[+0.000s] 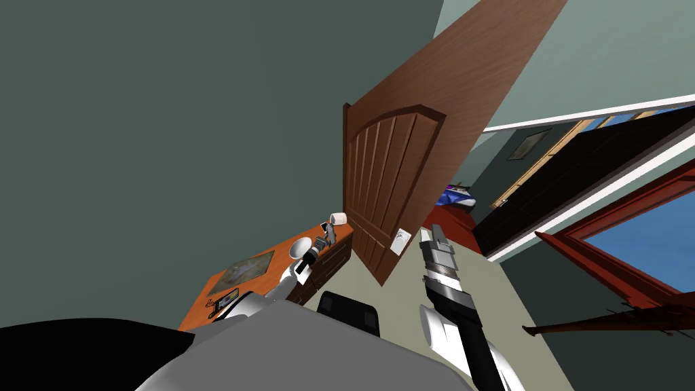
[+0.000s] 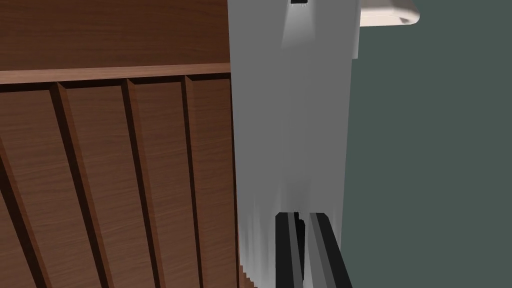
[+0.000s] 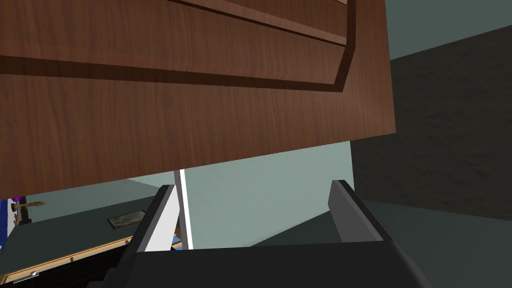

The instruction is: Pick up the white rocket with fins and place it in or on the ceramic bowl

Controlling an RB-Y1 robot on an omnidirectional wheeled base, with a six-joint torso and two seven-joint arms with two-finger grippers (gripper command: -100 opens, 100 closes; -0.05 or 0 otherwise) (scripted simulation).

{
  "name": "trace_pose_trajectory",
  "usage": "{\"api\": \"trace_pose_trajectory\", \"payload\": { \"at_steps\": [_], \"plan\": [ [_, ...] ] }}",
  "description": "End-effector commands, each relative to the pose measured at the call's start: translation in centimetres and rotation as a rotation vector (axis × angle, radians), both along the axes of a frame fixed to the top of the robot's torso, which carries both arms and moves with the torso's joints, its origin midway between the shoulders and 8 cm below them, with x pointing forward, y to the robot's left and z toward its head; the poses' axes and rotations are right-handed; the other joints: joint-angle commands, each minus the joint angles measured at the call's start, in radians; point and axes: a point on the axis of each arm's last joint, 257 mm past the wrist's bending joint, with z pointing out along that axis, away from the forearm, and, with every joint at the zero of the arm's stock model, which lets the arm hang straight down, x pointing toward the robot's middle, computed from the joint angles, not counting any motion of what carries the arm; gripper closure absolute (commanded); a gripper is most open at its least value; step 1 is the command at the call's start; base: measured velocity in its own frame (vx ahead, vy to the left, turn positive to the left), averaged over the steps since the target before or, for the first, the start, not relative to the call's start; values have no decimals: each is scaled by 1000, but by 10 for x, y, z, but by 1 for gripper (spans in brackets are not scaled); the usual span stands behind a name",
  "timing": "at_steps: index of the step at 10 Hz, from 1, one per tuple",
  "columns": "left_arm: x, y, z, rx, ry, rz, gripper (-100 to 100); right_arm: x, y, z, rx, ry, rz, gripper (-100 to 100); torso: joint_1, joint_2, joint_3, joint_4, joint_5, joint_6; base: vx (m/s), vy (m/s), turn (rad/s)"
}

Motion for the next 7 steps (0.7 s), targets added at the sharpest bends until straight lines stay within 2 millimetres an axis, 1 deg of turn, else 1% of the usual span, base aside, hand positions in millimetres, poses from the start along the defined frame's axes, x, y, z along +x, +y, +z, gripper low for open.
{"api": "trace_pose_trajectory", "payload": {
  "at_steps": [1,2,3,4,5,6,7],
  "plan": [
    [8,7,5,0,-7,10,100,0,0,0,0,0,0,0,0,0,0,0,0,0,-100,-42,-38],
    [25,34,24,3,-28,41,100,0,0,0,0,0,0,0,1,-2,-1,0,0,0,-131,-71,-185],
    [34,47,34,5,-40,57,100,0,0,0,0,0,0,0,-1,-1,0,2,-1,0,-170,-96,-215],
    [32,49,28,4,-28,60,100,0,0,0,0,0,0,0,-3,1,1,2,-1,1,-124,-59,-68],
    [29,50,23,4,-15,63,100,0,0,0,0,0,0,0,-2,1,1,2,-1,-1,-53,-18,28],
    [34,47,34,5,-40,57,100,0,0,0,0,0,0,0,1,-2,0,2,-1,-1,-12,2,24],
    [51,73,56,6,-65,88,100,0,0,0,0,0,0,0,3,-5,-1,2,-1,-1,-87,-55,-198]
  ]
}}
